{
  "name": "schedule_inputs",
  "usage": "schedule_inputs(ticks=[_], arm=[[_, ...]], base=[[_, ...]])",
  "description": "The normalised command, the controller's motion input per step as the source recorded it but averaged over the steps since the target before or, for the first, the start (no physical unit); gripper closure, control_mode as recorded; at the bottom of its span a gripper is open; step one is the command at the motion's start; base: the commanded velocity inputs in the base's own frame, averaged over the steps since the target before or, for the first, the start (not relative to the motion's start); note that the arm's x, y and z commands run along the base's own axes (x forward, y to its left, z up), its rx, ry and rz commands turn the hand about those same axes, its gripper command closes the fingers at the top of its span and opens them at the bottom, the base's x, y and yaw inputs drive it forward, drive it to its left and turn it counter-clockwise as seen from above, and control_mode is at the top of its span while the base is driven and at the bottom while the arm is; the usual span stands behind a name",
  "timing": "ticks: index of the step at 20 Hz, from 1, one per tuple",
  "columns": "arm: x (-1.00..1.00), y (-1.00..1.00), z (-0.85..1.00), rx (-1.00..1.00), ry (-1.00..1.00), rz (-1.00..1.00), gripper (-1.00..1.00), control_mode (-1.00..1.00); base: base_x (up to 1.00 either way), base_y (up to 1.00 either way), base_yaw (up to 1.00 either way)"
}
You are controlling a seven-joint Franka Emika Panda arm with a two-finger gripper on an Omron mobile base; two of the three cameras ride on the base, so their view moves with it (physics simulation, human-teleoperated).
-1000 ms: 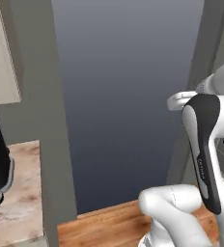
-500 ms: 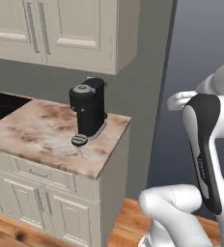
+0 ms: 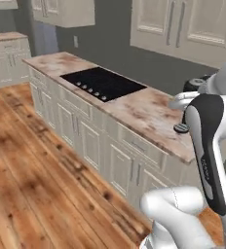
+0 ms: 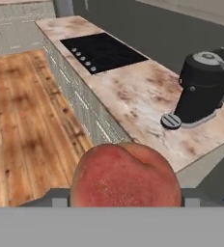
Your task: Pick up each peach from the fridge and place one peach on each plate on the dining counter.
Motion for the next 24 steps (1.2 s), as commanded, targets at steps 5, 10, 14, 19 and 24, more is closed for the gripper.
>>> schedule_inputs(ticks=[5,10,14,19,24], arm=[[0.00,0.00,0.00,0.00,0.00,0.00,1.00,1.00],[0.00,0.00,0.00,0.00,0.00,0.00,1.00,1.00],[0.00,0.00,0.00,0.00,0.00,0.00,1.00,1.00],[0.00,0.00,0.00,0.00,0.00,0.00,1.00,1.00],[0.00,0.00,0.00,0.00,0.00,0.00,1.00,1.00]], base=[[0.20,0.37,0.93],[1.00,0.28,0.51],[1.00,0.13,0.40],[1.00,-0.03,0.25],[1.00,-0.22,0.24]])
